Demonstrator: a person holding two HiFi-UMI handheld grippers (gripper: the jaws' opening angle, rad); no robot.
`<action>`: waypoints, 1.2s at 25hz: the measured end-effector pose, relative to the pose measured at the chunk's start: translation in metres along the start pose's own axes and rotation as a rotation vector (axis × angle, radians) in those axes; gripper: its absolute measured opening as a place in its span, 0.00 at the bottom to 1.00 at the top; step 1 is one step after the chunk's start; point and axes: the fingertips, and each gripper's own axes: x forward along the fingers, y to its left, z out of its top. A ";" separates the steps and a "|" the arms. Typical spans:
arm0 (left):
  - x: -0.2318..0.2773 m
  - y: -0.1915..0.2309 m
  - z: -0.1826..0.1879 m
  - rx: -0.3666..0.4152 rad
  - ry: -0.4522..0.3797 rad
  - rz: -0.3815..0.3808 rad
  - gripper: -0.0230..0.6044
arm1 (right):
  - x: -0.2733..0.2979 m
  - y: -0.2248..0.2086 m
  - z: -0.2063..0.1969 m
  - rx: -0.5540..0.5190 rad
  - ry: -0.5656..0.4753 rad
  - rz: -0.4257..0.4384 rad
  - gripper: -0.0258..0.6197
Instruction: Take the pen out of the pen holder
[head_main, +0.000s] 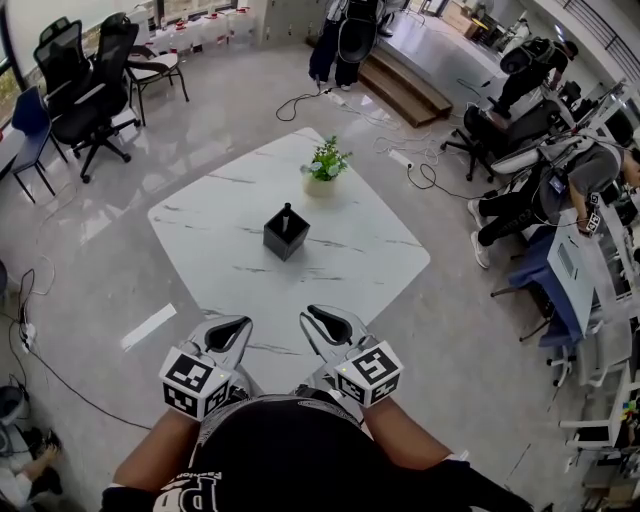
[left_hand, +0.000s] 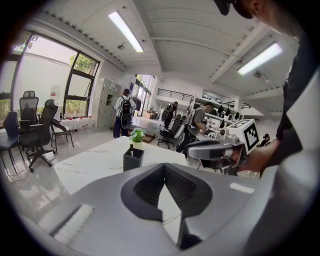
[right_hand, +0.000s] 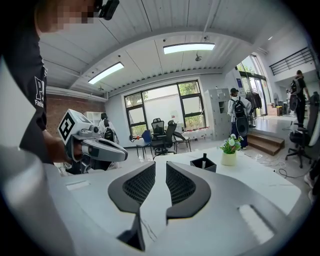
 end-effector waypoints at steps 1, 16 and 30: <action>0.000 0.000 0.000 0.001 -0.001 0.000 0.13 | 0.000 0.000 0.000 -0.001 0.000 -0.001 0.11; -0.003 -0.003 -0.001 0.000 0.001 0.002 0.13 | 0.001 -0.001 -0.001 -0.009 0.002 -0.003 0.14; -0.005 0.006 -0.006 -0.026 0.000 0.036 0.13 | 0.017 -0.023 -0.004 -0.028 0.030 -0.021 0.14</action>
